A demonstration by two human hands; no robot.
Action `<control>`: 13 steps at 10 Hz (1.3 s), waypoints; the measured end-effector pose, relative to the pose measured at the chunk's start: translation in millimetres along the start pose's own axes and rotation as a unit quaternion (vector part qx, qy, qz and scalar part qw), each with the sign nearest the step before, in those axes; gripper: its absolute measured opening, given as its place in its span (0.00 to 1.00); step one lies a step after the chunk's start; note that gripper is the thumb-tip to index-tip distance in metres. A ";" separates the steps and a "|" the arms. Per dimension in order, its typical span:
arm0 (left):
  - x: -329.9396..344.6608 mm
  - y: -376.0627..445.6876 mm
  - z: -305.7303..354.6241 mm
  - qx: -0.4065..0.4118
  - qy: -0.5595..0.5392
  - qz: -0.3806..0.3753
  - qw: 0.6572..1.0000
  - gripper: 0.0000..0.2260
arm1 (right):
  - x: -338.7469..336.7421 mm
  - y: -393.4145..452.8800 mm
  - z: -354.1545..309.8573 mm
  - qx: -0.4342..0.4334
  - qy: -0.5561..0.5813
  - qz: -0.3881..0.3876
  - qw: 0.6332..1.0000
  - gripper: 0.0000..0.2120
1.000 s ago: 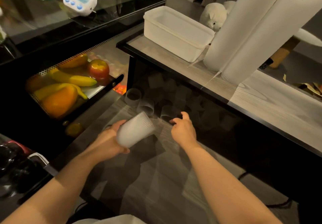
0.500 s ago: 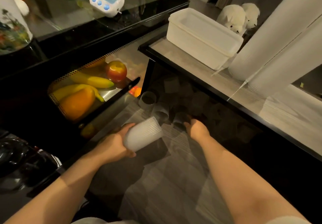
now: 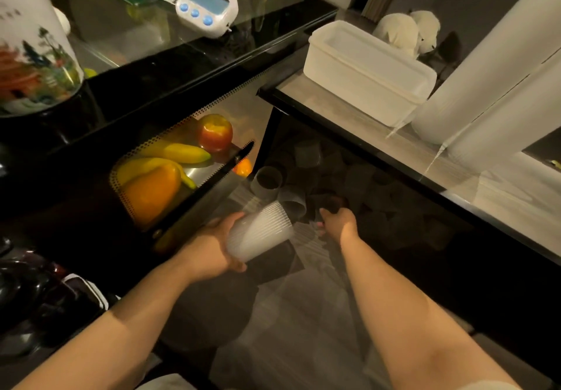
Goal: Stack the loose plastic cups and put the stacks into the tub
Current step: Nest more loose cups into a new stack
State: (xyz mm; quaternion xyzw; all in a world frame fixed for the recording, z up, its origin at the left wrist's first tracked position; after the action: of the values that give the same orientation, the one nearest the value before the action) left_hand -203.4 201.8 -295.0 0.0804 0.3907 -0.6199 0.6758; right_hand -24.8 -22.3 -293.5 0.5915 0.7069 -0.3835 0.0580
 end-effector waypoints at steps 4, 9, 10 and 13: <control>-7.6 -2.7 4.6 0.034 -0.012 -0.029 0.999 0.56 | -11.0 -78.8 -8.5 -0.082 0.193 0.206 0.956 0.18; -11.8 -46.0 66.6 0.068 0.010 -0.019 0.997 0.56 | -49.9 -158.0 -24.2 -0.220 0.074 0.049 0.971 0.14; -3.3 -47.3 75.4 0.057 0.009 -0.007 0.998 0.56 | -54.8 -158.1 -19.7 -0.249 0.020 0.001 0.968 0.16; -4.5 -42.4 72.7 0.021 0.047 -0.007 0.999 0.54 | -48.9 -132.3 -19.4 -0.262 -0.041 -0.068 0.962 0.17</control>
State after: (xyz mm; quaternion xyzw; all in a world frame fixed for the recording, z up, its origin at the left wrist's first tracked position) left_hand -210.1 152.9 -226.8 0.1209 0.4099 -0.6283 0.6501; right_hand -119.8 -50.0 -191.1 0.4896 0.8182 -0.2121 0.2139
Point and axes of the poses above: each hand's wrist, its own y-axis towards the middle knuckle, its own x-axis out of the palm, z = x × y, the point moved 2 cm from there along y, towards the middle knuckle, and after that the axes turned 4 degrees about -x, right-handed, at the moved point
